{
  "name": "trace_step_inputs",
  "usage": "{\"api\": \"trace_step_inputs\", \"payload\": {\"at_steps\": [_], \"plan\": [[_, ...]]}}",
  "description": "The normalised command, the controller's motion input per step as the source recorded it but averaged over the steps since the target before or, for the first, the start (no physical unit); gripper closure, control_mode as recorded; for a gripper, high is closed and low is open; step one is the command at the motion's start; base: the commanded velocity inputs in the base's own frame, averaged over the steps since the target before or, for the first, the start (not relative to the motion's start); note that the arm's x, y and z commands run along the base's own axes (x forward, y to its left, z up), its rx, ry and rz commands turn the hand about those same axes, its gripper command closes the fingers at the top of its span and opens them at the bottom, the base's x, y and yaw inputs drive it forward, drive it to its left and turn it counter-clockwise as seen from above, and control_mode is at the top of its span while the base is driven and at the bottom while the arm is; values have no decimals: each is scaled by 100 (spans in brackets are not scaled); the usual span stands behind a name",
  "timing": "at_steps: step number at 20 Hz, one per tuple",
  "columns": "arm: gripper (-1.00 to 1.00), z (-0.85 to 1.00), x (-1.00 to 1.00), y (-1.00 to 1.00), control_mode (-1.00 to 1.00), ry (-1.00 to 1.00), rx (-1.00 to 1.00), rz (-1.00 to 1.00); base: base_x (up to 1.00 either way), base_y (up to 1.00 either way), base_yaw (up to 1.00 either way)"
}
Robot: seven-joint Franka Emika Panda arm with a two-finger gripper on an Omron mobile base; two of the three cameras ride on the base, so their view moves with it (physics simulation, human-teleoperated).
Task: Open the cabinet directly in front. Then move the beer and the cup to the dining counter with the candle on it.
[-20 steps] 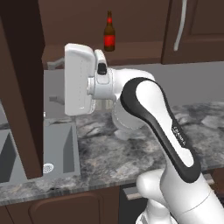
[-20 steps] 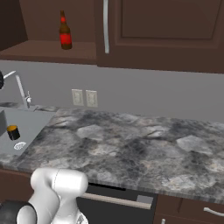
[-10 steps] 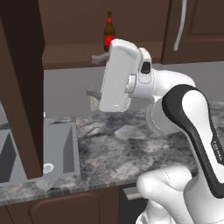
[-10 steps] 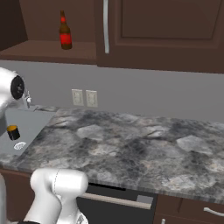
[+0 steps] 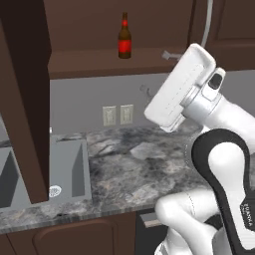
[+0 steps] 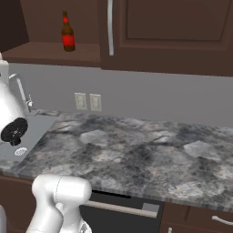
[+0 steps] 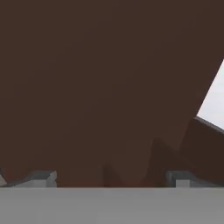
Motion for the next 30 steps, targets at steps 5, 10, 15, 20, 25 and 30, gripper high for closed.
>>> {"api": "trace_step_inputs", "payload": {"at_steps": [5,10,15,20,25,30], "plan": [[-100,26,0,-82,-100,54,55,-32,0,0,0],[-100,29,0,-91,-100,53,57,-17,0,0,0],[-100,23,0,-88,-100,14,35,-7,0,0,0],[-100,11,0,-63,-100,5,12,0,0,0,0],[-100,0,2,-66,-100,8,7,8,0,0,0],[-100,-2,26,-60,-100,8,3,9,0,0,0]]}}
